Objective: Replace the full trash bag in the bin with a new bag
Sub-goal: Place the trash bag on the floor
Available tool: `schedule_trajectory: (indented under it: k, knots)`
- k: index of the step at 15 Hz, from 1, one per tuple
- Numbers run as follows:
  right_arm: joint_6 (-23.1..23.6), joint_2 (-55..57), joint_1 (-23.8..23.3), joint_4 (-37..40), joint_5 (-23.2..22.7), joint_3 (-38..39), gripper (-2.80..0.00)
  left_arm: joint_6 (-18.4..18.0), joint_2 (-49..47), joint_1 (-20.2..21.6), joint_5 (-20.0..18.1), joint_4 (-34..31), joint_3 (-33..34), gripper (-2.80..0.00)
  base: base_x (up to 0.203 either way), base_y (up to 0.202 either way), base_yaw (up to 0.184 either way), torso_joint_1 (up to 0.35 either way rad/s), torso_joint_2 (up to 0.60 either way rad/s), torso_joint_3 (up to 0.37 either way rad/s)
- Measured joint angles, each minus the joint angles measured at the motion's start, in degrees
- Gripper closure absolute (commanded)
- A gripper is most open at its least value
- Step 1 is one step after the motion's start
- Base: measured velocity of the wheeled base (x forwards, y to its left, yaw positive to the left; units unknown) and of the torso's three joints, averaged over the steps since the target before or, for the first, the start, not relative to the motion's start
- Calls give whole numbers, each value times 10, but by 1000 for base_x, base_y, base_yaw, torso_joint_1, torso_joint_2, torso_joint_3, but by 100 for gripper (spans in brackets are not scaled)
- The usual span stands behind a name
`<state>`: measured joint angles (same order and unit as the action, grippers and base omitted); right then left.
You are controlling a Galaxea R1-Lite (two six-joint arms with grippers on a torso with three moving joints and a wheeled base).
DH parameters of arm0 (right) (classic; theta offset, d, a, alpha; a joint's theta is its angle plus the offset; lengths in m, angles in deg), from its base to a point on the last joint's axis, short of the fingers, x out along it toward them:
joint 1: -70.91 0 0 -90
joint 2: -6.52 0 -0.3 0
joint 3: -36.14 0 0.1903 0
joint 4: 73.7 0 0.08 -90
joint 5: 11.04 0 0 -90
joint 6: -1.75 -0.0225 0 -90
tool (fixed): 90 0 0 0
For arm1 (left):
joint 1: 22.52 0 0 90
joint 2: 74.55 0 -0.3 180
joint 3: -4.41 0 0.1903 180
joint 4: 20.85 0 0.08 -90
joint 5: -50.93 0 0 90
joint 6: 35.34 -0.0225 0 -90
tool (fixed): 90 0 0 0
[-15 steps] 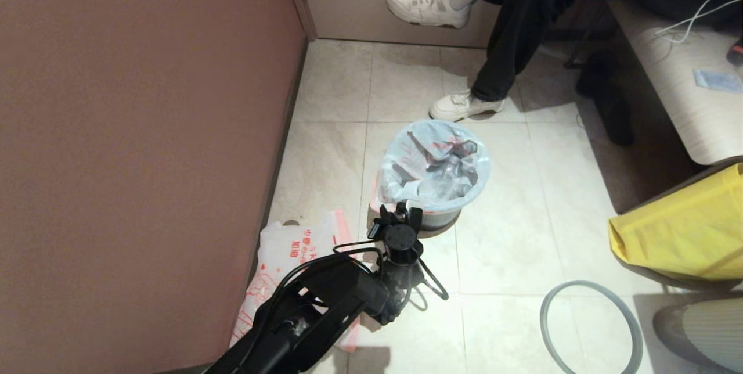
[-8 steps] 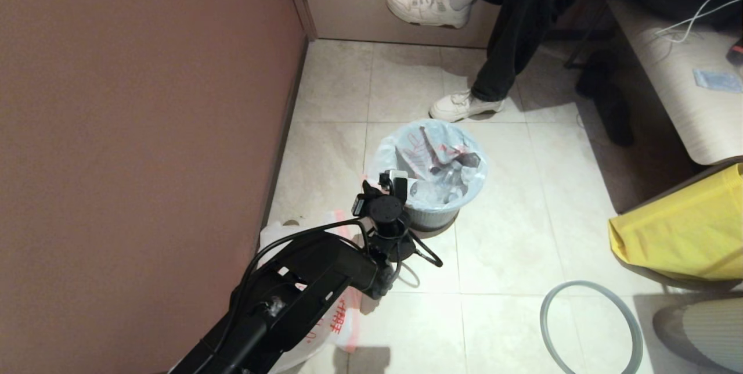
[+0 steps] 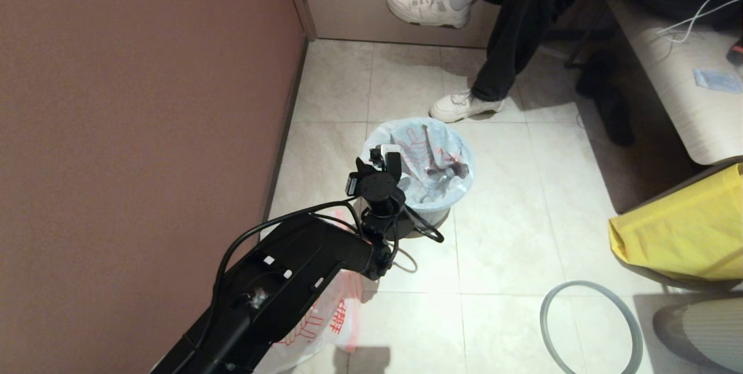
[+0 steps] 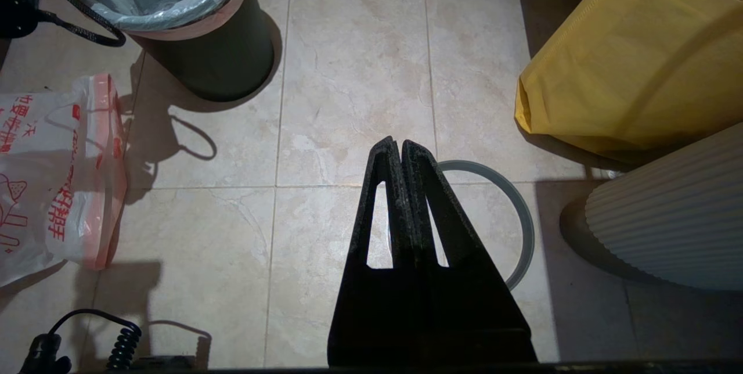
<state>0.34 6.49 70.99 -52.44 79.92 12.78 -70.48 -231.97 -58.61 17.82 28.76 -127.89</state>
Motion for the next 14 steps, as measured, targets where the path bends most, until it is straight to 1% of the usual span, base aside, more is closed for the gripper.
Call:
schedule_trajectory:
  k: [5, 9, 11, 13, 14]
  knots:
    - [0, 0, 0, 0, 0, 0, 0, 5, 28, -9, 0, -1, -1, 0, 0, 0, 0, 0, 0, 0]
    - [0, 0, 0, 0, 0, 0, 0, 5, 54, -41, -3, -15, -2, 0, 0, 0, 0, 0, 0, 0]
    - [0, 0, 0, 0, 0, 0, 0, 5, 60, -49, -4, -24, -16, 0, 0, 0, 0, 0, 0, 0]
    - [0, 0, 0, 0, 0, 0, 0, 5, 53, -51, -3, -17, -19, 0, 0, 0, 0, 0, 0, 0]
    - [0, 0, 0, 0, 0, 0, 0, 5, 43, -46, -3, -6, -8, 0, 0, 0, 0, 0, 0, 0]
